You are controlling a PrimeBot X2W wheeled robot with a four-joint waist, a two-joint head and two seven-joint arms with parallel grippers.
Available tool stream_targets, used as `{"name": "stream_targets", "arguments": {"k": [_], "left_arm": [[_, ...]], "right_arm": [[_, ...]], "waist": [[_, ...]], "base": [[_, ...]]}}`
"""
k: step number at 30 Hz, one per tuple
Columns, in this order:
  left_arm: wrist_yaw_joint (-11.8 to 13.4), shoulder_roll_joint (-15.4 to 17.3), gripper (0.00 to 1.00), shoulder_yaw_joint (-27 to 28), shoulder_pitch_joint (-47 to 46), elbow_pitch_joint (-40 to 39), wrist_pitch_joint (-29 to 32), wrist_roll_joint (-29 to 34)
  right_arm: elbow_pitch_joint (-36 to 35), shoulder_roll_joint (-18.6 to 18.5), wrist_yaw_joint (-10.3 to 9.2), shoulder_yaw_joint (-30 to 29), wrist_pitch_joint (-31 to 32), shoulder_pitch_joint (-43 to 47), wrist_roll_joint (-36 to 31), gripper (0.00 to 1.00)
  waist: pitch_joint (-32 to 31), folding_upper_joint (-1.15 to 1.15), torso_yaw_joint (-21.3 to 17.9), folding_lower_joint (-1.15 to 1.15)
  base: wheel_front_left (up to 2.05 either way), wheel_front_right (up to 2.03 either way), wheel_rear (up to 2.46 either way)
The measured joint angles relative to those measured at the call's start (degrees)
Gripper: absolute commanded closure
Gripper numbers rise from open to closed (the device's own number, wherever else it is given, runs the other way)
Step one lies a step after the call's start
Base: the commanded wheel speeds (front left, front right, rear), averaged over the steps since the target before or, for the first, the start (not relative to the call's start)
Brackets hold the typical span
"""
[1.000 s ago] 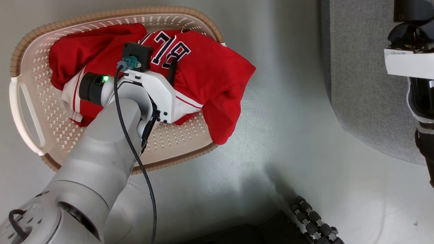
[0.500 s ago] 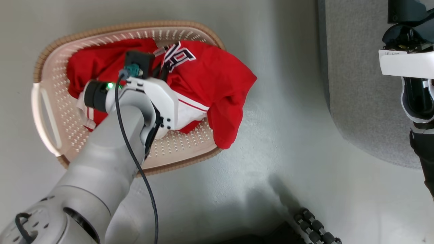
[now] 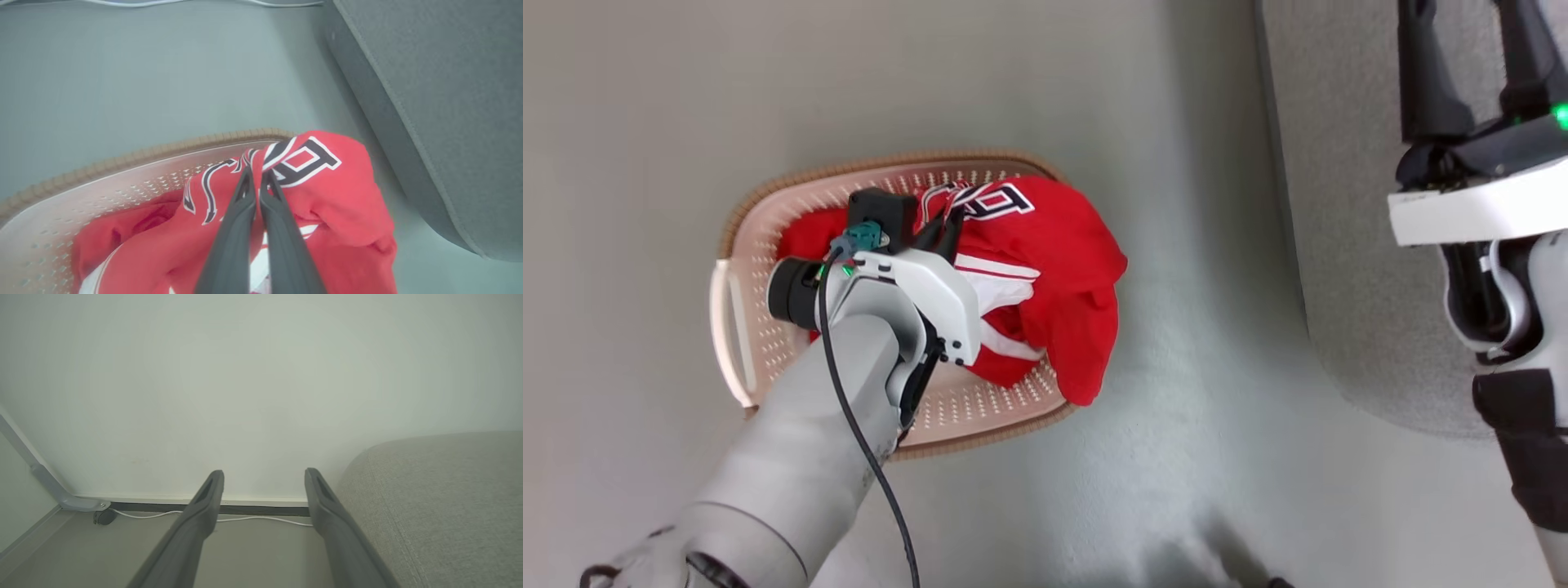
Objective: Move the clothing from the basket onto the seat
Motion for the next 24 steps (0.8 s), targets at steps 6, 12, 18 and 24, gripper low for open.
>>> {"name": "stream_targets", "arguments": {"k": [6, 12, 18, 24], "left_arm": [[-0.1, -0.1, 1.0, 7.3, 5.8, -4.0, 0.0, 5.4], [-0.7, -0.2, 1.0, 15.0, 11.9, -8.4, 0.0, 12.3], [-2.3, -0.3, 1.0, 22.1, 17.6, -13.2, 0.0, 19.1], [-4.2, -0.3, 1.0, 27.5, 22.2, -18.4, 0.0, 25.0]], "right_arm": [[3.1, 0.7, 0.0, 0.6, 0.0, 3.2, -0.2, 0.0], [5.7, 1.1, 0.0, 0.8, 0.0, 6.5, -0.5, 0.0], [7.6, 1.3, 0.0, 0.9, 0.0, 10.0, -0.9, 0.0], [9.2, 1.9, 0.0, 0.5, 0.0, 13.9, -1.4, 0.0]], "waist": [[-6.5, 0.0, 1.2, 0.0], [-13.2, 0.0, 2.6, 0.0], [-19.6, 0.0, 4.2, 0.0], [-25.2, 0.0, 6.4, 0.0]], "base": [[0.0, 0.0, 0.0], [0.0, 0.0, 0.0], [0.0, 0.0, 0.0], [0.0, 0.0, 0.0]]}}
